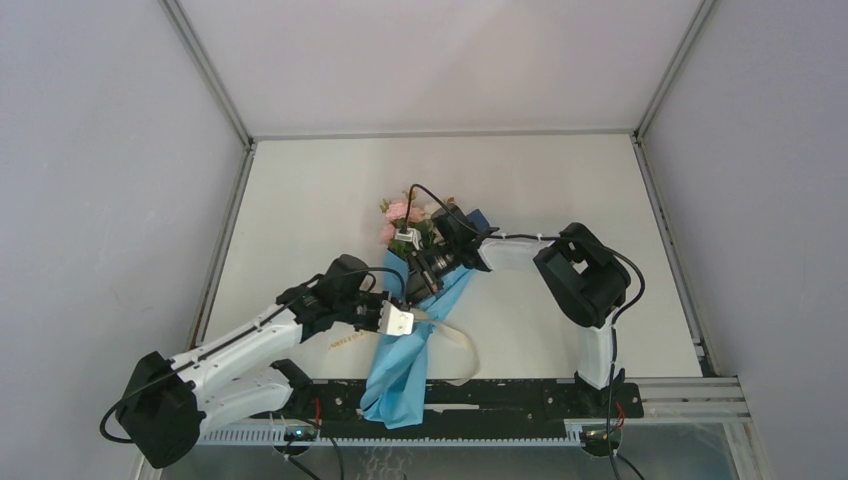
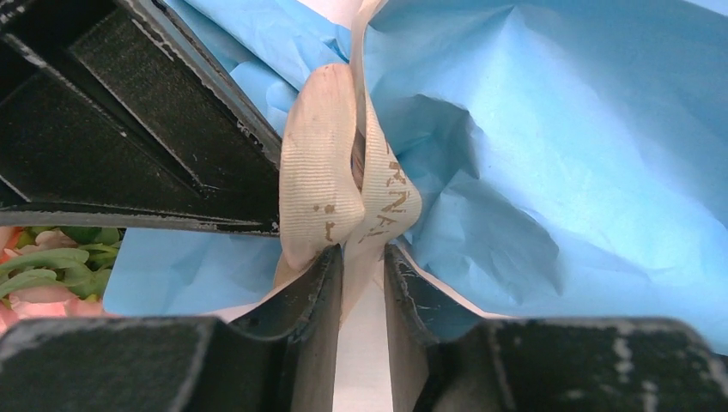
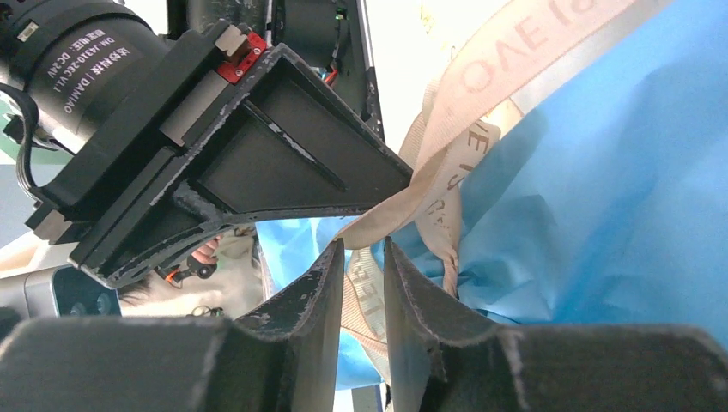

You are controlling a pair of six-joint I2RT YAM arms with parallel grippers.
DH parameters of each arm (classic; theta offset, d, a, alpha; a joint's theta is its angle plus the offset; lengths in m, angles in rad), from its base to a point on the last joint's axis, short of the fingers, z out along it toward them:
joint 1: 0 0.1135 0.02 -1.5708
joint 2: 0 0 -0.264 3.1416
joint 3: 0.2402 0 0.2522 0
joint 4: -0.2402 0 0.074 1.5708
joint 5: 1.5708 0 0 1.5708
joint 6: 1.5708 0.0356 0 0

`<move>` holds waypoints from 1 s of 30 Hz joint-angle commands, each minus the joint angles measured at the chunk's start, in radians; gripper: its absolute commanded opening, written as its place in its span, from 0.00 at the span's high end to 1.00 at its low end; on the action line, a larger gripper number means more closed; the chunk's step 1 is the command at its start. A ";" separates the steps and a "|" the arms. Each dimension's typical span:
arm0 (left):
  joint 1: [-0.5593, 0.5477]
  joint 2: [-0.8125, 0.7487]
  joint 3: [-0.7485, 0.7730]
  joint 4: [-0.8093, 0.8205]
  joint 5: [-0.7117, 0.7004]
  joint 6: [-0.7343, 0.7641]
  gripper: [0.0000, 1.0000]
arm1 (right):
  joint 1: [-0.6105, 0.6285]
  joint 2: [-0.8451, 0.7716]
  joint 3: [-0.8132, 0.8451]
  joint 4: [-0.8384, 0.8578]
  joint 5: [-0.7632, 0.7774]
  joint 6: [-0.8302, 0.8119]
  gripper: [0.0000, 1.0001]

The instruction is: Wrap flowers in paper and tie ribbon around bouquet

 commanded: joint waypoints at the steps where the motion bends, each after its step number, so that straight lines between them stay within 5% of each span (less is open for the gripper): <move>1: 0.001 -0.019 0.039 0.025 -0.003 -0.043 0.72 | 0.013 -0.014 -0.001 0.084 -0.036 0.032 0.68; 9: -0.001 0.011 0.009 0.138 -0.071 -0.104 0.78 | 0.020 -0.014 -0.001 0.027 0.010 -0.003 0.57; 18: 0.000 0.015 0.008 0.162 -0.056 -0.159 0.90 | 0.040 -0.017 0.001 -0.035 0.081 -0.042 0.55; 25: 0.001 0.012 0.004 0.171 -0.064 -0.171 0.89 | 0.038 -0.040 -0.001 -0.055 0.112 -0.055 0.86; 30: 0.025 -0.011 0.039 0.100 -0.044 -0.160 0.79 | 0.026 -0.069 -0.001 -0.096 0.150 -0.074 0.91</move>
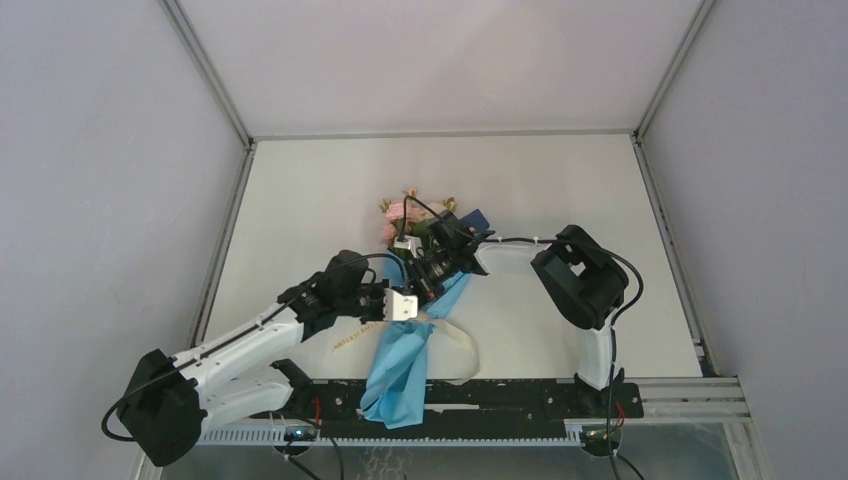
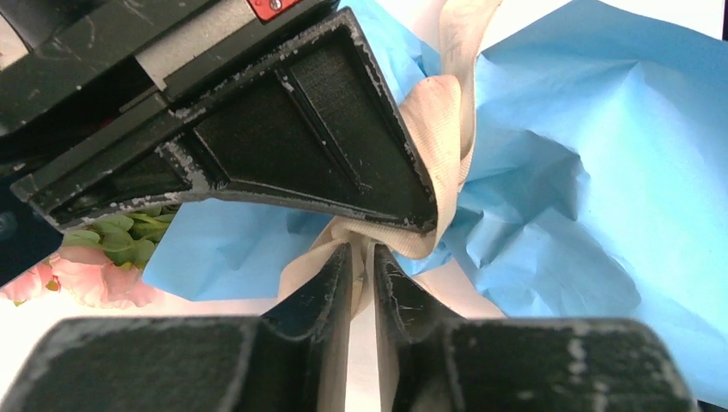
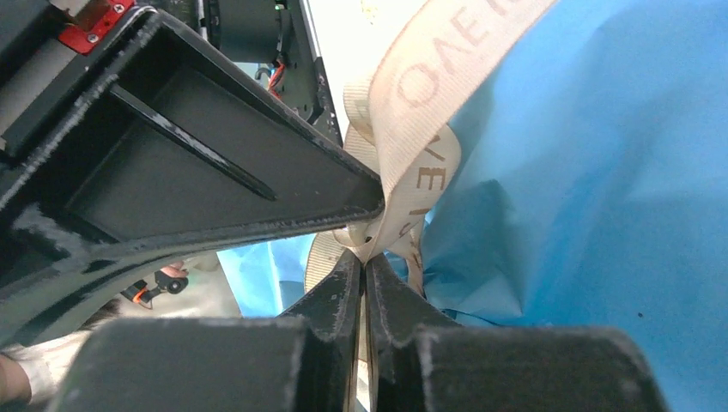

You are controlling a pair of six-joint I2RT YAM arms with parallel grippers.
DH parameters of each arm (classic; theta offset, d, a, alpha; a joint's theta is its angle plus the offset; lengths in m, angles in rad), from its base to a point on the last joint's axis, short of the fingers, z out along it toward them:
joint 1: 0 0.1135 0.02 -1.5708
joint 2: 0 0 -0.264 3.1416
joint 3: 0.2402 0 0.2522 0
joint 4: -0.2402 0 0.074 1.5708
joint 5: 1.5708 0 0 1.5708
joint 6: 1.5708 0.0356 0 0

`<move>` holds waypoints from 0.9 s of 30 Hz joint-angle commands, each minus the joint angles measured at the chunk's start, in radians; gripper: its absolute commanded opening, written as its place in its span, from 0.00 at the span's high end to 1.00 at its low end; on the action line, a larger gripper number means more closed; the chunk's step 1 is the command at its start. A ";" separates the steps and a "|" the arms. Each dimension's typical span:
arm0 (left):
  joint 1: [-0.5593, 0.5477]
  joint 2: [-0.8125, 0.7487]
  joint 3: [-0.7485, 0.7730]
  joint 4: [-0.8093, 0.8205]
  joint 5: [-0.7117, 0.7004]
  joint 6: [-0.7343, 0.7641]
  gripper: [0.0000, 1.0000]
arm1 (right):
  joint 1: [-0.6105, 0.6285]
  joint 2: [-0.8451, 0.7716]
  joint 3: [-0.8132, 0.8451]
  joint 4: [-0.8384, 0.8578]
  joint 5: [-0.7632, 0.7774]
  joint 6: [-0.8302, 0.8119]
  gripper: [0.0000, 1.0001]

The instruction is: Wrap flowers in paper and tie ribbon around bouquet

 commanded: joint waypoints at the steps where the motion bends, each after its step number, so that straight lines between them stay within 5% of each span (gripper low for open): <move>1: 0.032 -0.028 0.050 -0.060 0.032 0.001 0.75 | -0.009 -0.073 0.001 -0.032 0.042 -0.044 0.91; 4: 0.052 -0.039 0.073 -0.106 0.035 0.052 0.63 | -0.004 -0.089 0.001 -0.055 0.080 -0.051 0.92; 13: 0.021 -0.030 0.085 -0.062 0.173 0.190 0.53 | -0.002 -0.096 0.000 -0.040 0.080 -0.018 0.91; 23: -0.009 0.011 0.047 -0.058 0.149 0.252 0.69 | -0.007 -0.090 0.001 -0.023 0.071 -0.002 0.90; 27: -0.018 0.011 0.040 -0.026 0.146 0.226 0.86 | -0.007 -0.085 0.001 -0.014 0.067 0.003 0.87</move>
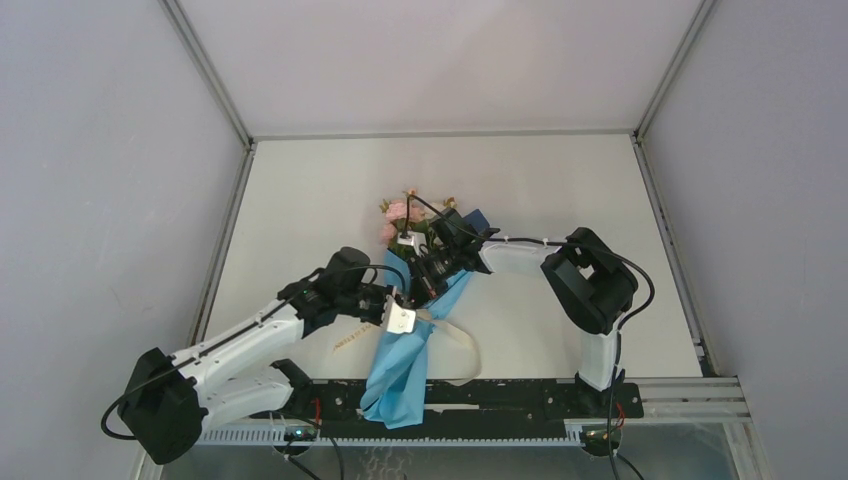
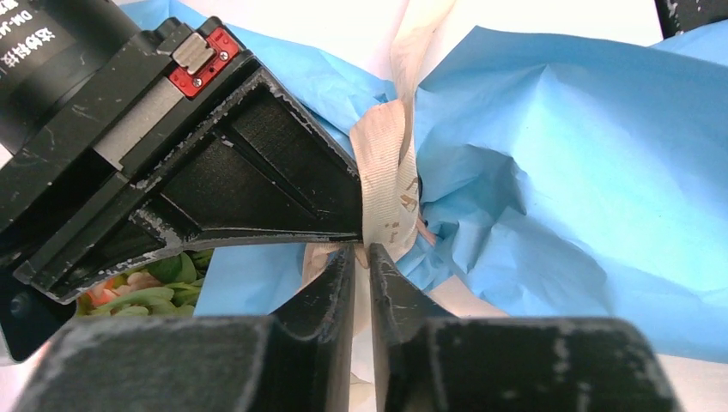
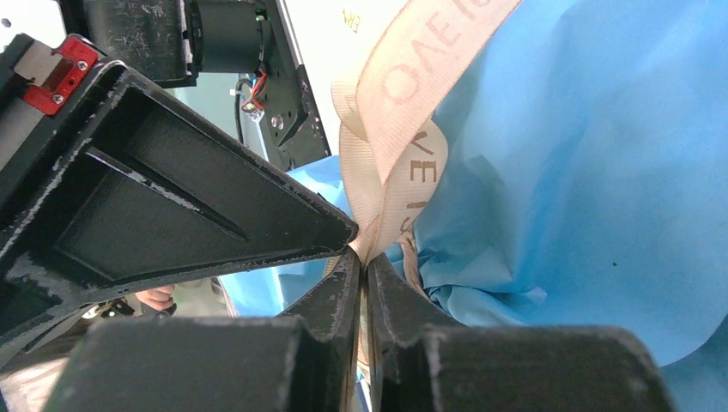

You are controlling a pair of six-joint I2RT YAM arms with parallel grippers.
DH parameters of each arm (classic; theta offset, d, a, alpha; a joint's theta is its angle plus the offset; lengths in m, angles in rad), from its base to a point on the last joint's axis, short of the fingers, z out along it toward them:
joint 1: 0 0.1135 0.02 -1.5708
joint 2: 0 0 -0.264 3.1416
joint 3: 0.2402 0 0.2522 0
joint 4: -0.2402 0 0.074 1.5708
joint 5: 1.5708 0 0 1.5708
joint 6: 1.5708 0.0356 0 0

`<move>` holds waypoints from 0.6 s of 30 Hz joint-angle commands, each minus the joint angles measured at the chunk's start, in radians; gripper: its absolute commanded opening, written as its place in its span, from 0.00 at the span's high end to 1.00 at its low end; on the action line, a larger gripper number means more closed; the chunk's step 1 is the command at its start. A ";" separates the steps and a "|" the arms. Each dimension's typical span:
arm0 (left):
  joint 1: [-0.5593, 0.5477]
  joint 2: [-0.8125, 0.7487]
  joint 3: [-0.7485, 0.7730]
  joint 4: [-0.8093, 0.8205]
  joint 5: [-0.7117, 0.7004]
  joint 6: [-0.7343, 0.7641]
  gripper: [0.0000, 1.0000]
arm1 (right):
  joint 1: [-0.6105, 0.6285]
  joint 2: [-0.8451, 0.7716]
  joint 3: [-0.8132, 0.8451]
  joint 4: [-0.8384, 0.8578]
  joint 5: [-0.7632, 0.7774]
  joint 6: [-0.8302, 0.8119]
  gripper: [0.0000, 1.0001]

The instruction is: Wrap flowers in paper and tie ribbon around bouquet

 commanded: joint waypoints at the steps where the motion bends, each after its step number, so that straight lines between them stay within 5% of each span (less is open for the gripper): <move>1: -0.015 0.003 -0.006 0.050 0.026 0.003 0.91 | -0.003 -0.030 0.004 0.044 -0.014 0.015 0.85; 3: -0.015 0.001 -0.006 0.048 0.025 0.001 1.00 | -0.003 -0.030 0.004 0.034 -0.013 0.009 0.81; 18: -0.003 -0.058 0.066 -0.085 -0.041 0.042 1.00 | 0.004 -0.005 0.004 0.011 -0.084 -0.002 0.69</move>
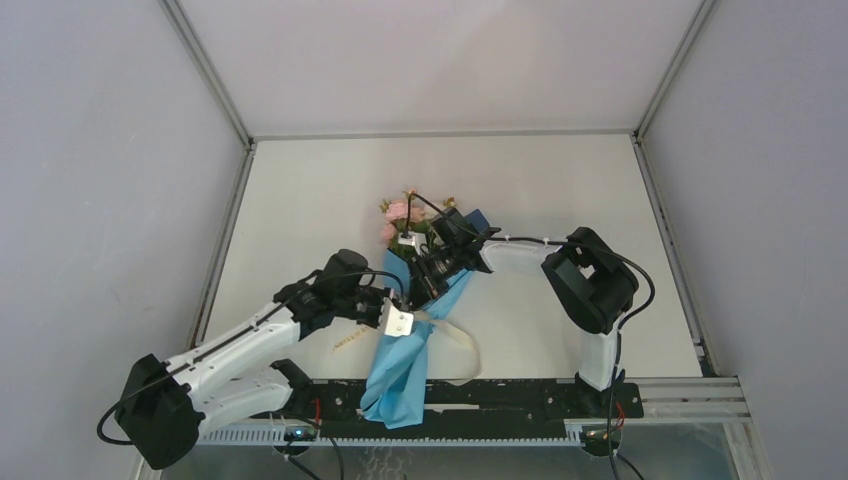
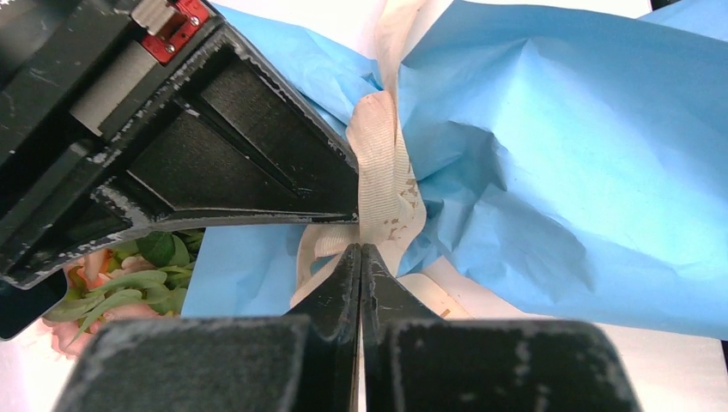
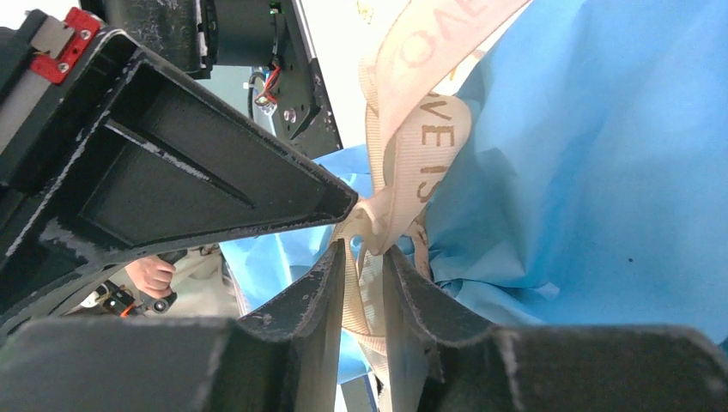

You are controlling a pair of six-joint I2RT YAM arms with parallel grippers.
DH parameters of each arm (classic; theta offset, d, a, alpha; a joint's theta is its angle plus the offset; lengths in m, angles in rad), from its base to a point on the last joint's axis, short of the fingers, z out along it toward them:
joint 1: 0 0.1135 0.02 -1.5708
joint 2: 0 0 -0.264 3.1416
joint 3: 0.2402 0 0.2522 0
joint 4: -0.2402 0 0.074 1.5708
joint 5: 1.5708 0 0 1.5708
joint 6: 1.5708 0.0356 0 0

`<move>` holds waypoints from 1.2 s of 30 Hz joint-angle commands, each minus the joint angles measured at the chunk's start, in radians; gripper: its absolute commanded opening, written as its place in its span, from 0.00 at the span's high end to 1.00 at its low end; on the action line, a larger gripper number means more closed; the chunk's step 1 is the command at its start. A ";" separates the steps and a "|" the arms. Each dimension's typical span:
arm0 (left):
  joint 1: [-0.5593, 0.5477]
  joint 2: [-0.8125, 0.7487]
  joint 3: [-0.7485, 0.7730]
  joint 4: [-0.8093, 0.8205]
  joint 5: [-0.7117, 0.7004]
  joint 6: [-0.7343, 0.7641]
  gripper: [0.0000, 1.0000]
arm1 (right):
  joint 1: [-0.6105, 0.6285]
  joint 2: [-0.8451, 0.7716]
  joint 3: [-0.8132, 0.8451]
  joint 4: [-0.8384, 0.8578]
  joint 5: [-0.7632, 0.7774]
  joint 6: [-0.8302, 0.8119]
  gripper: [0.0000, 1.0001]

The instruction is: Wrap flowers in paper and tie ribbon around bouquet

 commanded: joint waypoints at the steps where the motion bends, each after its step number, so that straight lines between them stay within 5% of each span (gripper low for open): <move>1: 0.001 -0.029 0.073 -0.042 -0.003 0.021 1.00 | 0.013 -0.002 0.006 0.020 -0.056 0.001 0.68; 13: 0.005 -0.029 0.128 -0.120 0.029 0.003 1.00 | 0.022 0.031 0.005 0.072 -0.032 0.040 0.68; 21: 0.013 -0.012 0.125 -0.135 0.026 0.027 1.00 | 0.023 0.019 0.006 0.078 -0.035 0.040 0.98; 27: 0.011 0.018 0.115 -0.107 0.040 0.097 0.58 | 0.023 -0.005 0.006 0.061 -0.031 0.030 1.00; 31: 0.010 0.051 0.087 -0.085 0.027 0.118 0.55 | 0.027 -0.018 0.008 0.056 -0.022 0.025 1.00; 36: 0.000 0.064 0.064 -0.021 0.001 0.078 0.63 | 0.030 -0.029 0.006 0.039 -0.018 0.014 1.00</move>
